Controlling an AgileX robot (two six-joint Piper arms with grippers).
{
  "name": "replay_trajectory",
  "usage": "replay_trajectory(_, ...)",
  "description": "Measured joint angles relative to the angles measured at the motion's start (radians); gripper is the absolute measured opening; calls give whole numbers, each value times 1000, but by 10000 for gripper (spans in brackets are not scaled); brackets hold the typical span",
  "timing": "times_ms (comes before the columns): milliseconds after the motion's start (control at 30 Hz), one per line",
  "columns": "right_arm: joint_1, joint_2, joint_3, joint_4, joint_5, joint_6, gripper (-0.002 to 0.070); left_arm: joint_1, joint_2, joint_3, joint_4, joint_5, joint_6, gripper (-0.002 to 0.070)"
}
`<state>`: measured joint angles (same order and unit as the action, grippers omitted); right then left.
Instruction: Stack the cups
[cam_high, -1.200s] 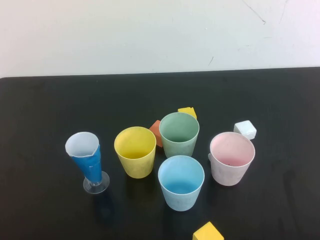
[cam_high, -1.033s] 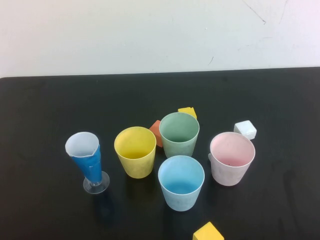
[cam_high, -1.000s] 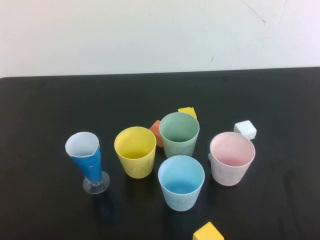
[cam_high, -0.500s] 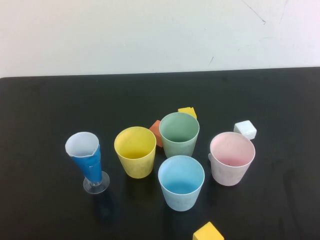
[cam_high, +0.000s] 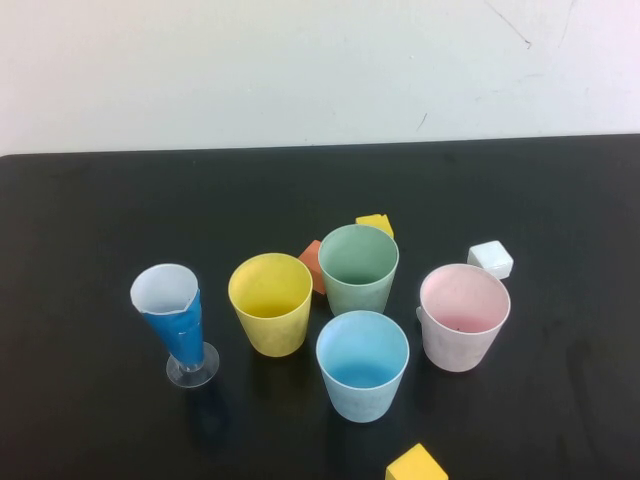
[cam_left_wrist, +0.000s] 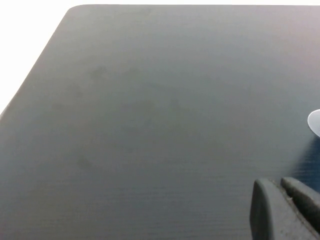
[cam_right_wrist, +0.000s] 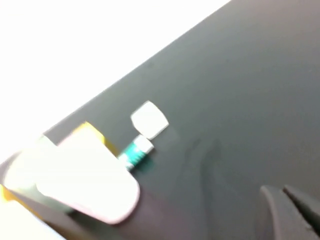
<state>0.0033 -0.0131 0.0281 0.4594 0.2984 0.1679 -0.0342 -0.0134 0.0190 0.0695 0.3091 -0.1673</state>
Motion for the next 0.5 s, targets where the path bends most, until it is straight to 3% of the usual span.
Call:
replay_trajectory(333,0,0,0,46,-61,20,-3,0,0,0,24,-41,-5,-2)
replay_trajectory(500,0,0,0,46,-64,20,-3,0,0,2,-221,-321,-164,-2)
